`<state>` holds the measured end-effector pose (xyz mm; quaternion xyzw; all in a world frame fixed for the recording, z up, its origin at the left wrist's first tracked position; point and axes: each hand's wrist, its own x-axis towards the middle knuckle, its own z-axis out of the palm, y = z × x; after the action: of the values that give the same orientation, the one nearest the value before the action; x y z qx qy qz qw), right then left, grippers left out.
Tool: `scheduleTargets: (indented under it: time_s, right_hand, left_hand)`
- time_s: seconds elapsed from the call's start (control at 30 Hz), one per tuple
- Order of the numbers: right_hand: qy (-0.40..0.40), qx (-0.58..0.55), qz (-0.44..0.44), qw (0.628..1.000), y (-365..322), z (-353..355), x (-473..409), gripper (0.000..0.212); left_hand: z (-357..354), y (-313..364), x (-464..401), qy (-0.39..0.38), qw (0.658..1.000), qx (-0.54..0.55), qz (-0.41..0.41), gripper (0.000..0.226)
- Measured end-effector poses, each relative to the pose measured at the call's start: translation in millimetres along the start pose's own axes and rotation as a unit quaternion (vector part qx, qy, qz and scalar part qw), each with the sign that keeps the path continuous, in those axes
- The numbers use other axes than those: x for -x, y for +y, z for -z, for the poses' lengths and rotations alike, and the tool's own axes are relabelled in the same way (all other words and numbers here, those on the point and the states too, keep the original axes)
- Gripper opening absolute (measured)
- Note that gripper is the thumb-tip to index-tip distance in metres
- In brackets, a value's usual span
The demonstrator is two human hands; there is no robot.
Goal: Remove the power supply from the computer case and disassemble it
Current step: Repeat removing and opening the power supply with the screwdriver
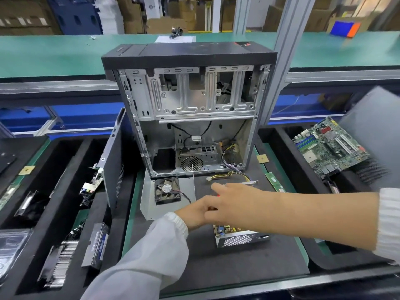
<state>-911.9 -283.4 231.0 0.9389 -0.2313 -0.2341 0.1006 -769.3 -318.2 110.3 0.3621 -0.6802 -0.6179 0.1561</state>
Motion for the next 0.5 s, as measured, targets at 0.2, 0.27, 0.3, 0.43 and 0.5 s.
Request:
scheduleTargets:
  time_s: [0.2, 0.27, 0.3, 0.43, 0.5]
  right_hand:
    - [-0.129, -0.123, -0.194, 0.965, 17.2, 21.3, -8.1, 0.039]
    - [-0.161, -0.093, -0.146, 0.972, 13.7, 21.1, -12.9, 0.031]
    - [-0.174, -0.101, -0.124, 0.972, 12.0, 21.0, -13.8, 0.030]
    - [-0.175, -0.125, -0.099, 0.972, 9.4, 23.4, -7.5, 0.042]
    - [-0.113, -0.075, -0.064, 0.989, 6.7, 19.3, -7.7, 0.045]
  left_hand:
    - [-5.1, 10.2, 0.6, -0.057, 0.997, 0.042, -0.029, 0.018]
    - [-4.9, 8.1, -1.5, -0.068, 0.996, 0.043, -0.039, 0.018]
    - [-5.0, 6.8, -1.8, -0.063, 0.996, 0.060, -0.033, 0.017]
    - [-3.4, 5.8, -0.5, -0.051, 0.994, 0.092, -0.019, 0.017]
    - [-1.2, 9.4, 1.7, -0.050, 0.995, 0.087, -0.005, 0.019]
